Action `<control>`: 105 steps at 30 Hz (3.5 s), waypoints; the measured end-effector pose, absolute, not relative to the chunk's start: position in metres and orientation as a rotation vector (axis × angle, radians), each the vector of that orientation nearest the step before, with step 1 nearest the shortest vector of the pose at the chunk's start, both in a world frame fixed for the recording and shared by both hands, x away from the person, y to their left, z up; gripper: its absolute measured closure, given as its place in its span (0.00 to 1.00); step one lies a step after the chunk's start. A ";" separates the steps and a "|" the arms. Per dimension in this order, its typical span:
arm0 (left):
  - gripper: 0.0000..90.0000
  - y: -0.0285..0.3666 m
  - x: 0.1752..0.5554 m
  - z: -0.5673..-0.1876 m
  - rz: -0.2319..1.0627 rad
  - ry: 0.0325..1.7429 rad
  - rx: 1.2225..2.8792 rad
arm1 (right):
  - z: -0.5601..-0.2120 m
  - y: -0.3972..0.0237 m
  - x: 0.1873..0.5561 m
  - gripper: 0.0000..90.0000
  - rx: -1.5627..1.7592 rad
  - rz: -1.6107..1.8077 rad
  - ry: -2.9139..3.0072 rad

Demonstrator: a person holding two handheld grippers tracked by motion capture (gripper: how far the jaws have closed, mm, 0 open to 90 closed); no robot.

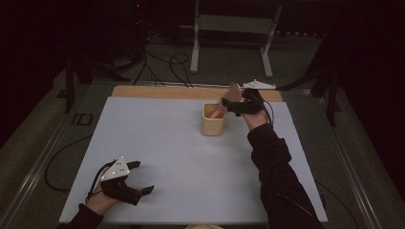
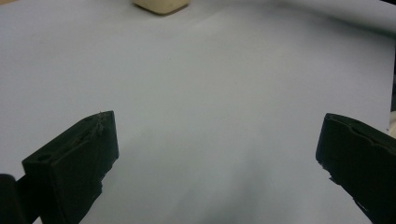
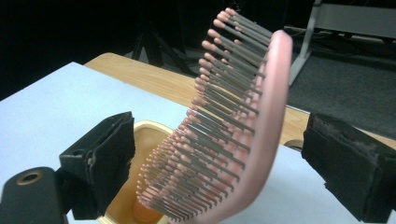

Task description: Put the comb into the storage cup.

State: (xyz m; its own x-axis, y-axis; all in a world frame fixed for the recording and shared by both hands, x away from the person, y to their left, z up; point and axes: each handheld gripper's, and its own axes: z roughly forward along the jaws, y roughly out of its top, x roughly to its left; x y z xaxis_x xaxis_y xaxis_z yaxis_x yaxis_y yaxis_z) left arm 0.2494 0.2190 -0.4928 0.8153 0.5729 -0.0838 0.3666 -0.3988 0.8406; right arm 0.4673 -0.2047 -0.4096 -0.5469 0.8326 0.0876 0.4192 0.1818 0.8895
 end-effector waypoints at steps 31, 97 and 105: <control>0.00 0.219 0.248 -0.492 0.269 0.698 2.033 | -0.421 -0.232 0.428 0.10 1.143 1.344 2.089; 0.00 0.219 0.246 -0.492 0.267 0.688 2.043 | -0.496 -0.275 0.292 0.10 1.056 1.389 2.218; 0.00 0.218 0.246 -0.492 0.267 0.687 2.044 | -0.498 -0.292 0.277 0.10 1.096 1.390 2.193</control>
